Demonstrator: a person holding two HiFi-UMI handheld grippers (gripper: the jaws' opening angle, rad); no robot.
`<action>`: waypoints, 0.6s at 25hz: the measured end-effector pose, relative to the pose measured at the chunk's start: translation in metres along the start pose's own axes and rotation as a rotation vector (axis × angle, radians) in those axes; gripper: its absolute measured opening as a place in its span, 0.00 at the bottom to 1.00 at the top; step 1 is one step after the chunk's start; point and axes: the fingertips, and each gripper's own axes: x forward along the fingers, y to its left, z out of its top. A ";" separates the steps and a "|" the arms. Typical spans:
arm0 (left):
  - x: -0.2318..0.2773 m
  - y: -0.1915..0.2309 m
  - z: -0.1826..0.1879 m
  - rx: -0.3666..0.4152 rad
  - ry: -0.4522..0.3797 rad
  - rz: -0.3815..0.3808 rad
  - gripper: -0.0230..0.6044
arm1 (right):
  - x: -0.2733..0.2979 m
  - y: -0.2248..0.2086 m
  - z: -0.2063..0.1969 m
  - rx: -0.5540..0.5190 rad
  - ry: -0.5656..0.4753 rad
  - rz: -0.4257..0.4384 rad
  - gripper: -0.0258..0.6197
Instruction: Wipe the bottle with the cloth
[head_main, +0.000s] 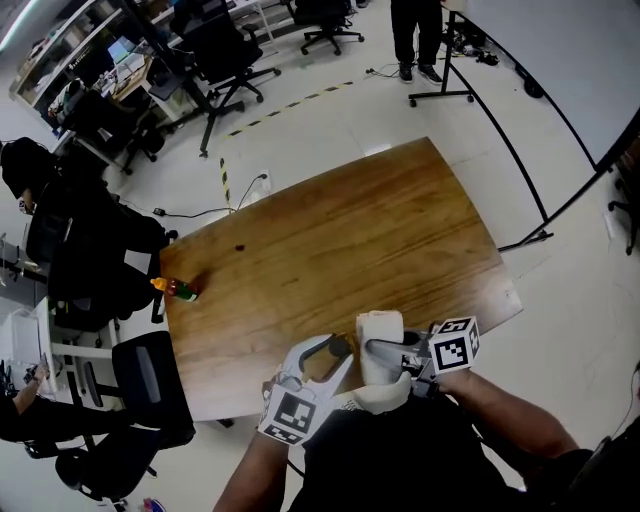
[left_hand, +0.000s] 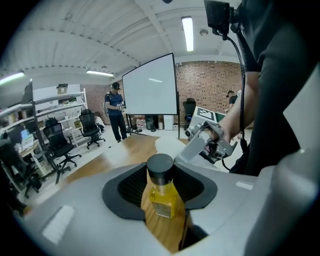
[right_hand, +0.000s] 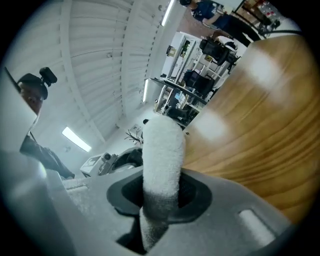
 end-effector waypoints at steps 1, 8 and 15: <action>0.000 0.000 0.000 -0.012 -0.014 0.009 0.33 | 0.003 -0.001 0.003 0.004 0.003 0.020 0.15; -0.013 0.004 -0.009 -0.085 -0.038 0.043 0.32 | 0.033 0.005 -0.002 -0.082 0.120 0.113 0.15; -0.015 0.010 -0.012 -0.113 -0.077 0.047 0.32 | 0.049 -0.023 -0.007 -0.095 0.209 0.061 0.15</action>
